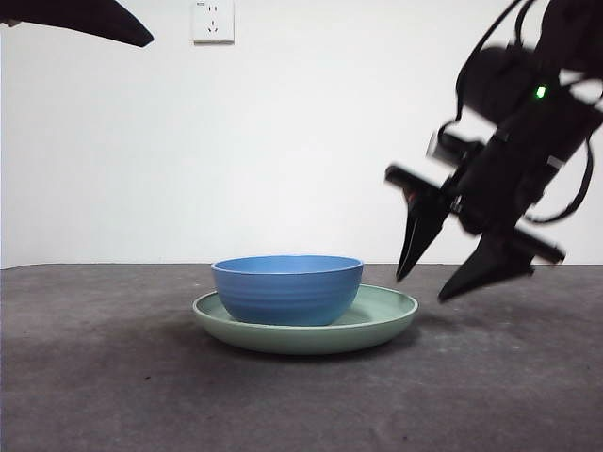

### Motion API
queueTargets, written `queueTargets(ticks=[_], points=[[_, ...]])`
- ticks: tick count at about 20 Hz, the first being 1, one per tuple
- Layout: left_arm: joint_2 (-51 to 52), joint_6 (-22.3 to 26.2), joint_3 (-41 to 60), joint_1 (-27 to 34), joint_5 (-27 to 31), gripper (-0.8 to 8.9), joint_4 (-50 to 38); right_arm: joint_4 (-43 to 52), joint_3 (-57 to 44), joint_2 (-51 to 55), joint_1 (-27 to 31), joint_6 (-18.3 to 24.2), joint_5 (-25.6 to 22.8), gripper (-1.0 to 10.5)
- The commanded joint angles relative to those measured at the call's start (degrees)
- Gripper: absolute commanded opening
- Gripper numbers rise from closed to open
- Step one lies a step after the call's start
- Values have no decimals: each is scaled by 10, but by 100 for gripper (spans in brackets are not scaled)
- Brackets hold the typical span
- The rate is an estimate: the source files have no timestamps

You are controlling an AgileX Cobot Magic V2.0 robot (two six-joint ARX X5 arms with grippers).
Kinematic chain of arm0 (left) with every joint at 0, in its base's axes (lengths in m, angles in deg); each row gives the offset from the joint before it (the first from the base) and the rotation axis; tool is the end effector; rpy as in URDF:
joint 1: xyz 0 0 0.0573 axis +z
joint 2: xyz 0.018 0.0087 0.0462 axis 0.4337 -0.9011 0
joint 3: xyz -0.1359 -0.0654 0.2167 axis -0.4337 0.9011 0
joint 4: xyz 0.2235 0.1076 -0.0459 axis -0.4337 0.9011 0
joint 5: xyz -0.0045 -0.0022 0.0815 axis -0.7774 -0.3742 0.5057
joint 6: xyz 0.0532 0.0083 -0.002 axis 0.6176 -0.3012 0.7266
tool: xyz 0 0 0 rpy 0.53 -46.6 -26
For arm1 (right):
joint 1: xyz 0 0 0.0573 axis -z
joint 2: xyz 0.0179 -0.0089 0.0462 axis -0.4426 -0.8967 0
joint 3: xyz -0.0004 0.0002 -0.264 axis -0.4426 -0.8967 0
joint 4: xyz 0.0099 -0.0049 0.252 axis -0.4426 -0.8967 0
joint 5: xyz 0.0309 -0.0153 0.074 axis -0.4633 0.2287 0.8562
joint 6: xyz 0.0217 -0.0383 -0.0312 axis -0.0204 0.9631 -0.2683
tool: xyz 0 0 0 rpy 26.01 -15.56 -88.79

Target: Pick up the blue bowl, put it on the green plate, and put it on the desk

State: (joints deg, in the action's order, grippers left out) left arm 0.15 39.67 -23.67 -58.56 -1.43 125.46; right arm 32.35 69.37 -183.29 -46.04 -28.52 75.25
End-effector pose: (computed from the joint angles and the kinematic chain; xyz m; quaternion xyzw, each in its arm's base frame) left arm 0.1443 -0.1125 0.3166 -0.0202 0.3692 -0.5070 0.7786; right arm 0.3005 0.1167 0.1811 0.1908 0.4805 0.1735 0.8382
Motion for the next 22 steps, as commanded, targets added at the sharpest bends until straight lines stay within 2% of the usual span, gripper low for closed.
queueTargets(ticks=[1, 8, 11, 18, 22], points=[[-4, 7, -5, -4, -3, 312, -4, -26, 10, 46, 1, 41, -5, 252], [-4, 7, -5, -4, -3, 312, -5, -183, 10, 247, -15, 131, 6, 251], [-4, 7, -5, -4, -2, 312, -5, -252, 10, 320, -27, 158, 40, 251], [-4, 7, -5, -4, -3, 312, -4, -348, 10, 400, -45, 171, 92, 251], [-4, 7, -5, -4, -2, 312, -4, -400, 10, 431, -56, 179, 96, 251]])
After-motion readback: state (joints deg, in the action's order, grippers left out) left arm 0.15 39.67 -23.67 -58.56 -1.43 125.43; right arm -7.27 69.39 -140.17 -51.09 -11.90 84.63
